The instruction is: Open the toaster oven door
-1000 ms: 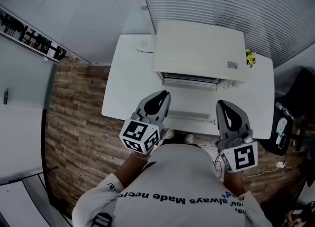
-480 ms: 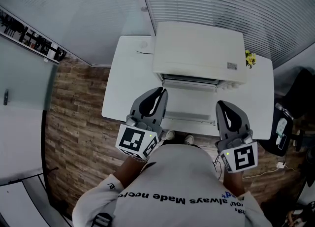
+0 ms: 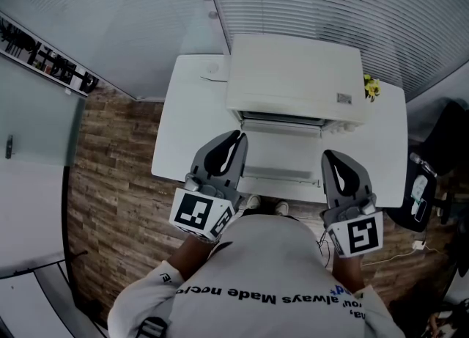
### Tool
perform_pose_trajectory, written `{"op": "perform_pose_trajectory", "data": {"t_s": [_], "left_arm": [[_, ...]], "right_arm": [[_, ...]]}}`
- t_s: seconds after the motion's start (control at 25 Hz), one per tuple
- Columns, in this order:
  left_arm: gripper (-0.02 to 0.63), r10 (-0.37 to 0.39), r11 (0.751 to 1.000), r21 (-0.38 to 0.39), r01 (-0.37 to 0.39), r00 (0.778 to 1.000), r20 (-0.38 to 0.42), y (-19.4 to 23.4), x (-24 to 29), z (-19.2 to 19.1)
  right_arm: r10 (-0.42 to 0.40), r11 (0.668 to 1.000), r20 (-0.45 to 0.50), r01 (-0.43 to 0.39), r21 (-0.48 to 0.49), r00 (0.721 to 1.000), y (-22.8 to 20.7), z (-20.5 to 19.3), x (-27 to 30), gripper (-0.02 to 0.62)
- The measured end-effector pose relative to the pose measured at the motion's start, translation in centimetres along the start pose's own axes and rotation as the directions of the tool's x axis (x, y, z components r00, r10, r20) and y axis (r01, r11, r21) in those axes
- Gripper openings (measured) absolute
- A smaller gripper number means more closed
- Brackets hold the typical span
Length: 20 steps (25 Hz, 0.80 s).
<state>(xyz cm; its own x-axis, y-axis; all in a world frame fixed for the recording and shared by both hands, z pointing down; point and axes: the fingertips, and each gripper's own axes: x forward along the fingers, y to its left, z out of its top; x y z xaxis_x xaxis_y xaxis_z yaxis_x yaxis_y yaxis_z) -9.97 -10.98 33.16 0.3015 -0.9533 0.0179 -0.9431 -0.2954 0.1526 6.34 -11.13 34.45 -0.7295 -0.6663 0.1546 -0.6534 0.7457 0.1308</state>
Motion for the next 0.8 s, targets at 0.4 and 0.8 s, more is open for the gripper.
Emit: {"op": "perform_pose_trajectory", "data": {"t_s": [0.4, 0.8], "left_arm": [[0.051, -0.002, 1.0, -0.008, 0.002, 1.0, 0.0, -0.39, -0.27, -0.02], [0.051, -0.003, 1.0, -0.006, 0.003, 1.0, -0.001, -0.62, -0.35, -0.03]], "right_arm": [[0.002, 1.0, -0.024, -0.003, -0.012, 1.0, 0.16, -0.37, -0.37, 0.008], [-0.003, 1.0, -0.001, 0.003, -0.006, 1.0, 0.07, -0.13, -0.51, 0.008]]}}
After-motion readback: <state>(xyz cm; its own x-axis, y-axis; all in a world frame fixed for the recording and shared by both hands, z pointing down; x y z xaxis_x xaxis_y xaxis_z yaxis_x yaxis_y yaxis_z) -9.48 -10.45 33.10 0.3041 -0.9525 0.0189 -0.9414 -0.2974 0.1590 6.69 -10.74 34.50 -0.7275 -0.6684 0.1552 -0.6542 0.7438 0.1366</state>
